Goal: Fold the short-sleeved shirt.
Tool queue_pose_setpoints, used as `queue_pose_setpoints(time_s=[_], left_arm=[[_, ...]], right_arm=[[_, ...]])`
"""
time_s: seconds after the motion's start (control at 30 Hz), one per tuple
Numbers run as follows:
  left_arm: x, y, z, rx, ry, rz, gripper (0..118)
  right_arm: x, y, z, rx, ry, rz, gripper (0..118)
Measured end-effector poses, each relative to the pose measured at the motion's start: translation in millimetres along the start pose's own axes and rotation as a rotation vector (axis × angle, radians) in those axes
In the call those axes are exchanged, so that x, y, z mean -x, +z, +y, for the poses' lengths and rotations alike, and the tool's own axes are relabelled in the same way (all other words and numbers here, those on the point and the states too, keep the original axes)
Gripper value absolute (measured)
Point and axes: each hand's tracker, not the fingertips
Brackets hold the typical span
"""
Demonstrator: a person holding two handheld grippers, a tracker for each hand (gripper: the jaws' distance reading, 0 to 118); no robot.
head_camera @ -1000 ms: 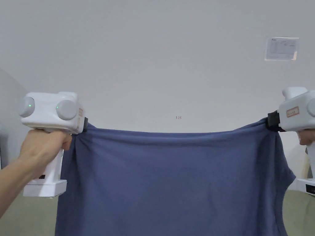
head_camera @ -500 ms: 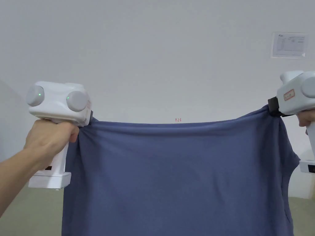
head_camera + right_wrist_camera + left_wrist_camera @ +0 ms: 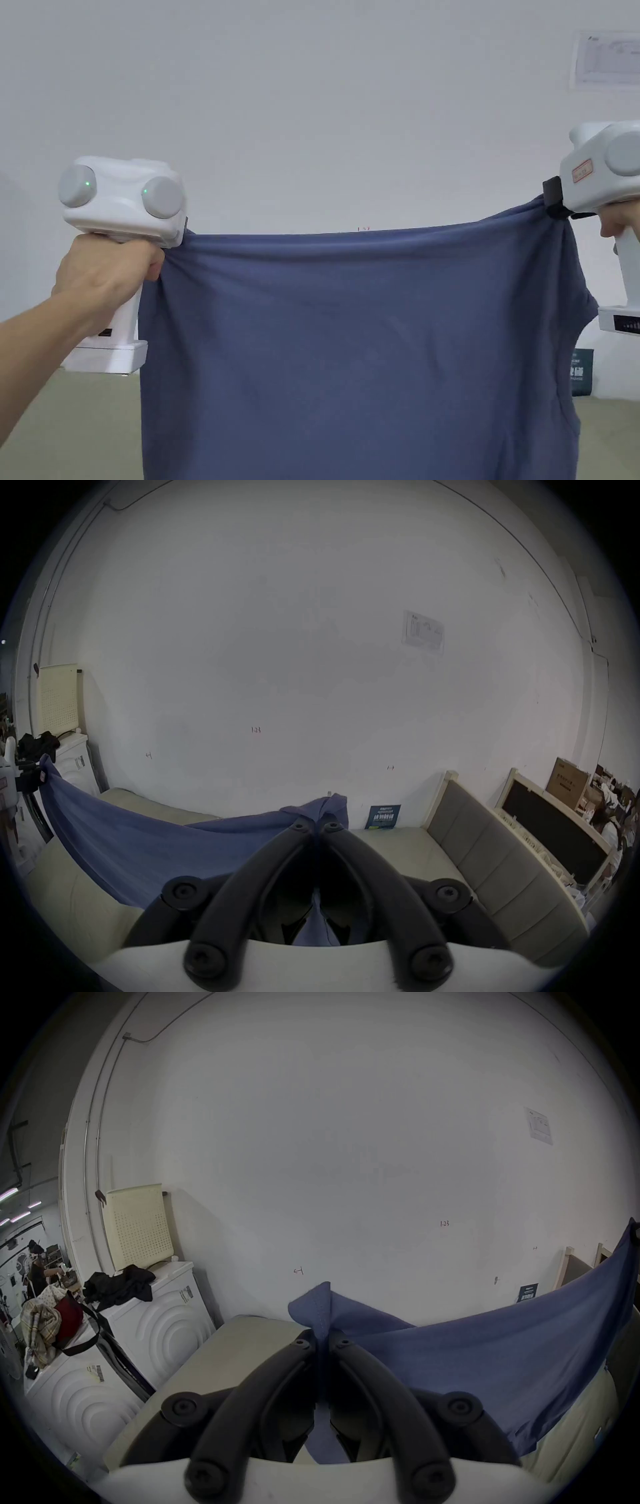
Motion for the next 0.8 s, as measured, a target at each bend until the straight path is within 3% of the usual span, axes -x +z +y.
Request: queue_pose_setpoints(time_s=[0.1,0.2,0.43,0.67,0.8], left_arm=[[-9.3,-21.6,-23.0,0.028,-0.006,0.002,2],[-16.4,-43.2,-52.2,0.083,-0.010,-0.009,2],[-22.6,-61.3,-140.4,0.203,-0.041,-0.065,2],[-3.7,-14.5,-236.9,0.290,-0.071,-0.106,2],[13.1,30.0,-285.8,0.353,-0.075,-0.131,2]], right_arm=[[3.3,-20.9,-26.6,0.031,-0.027,0.011,3],[9.2,-36.8,-59.6,0.084,0.009,0.005,3],[12.1,-44.4,-158.5,0.204,0.000,0.041,3],[5.9,20.1,-272.9,0.311,-0.045,0.115,3],[3.6,79.8,-330.9,0.376,0.005,0.125,3]])
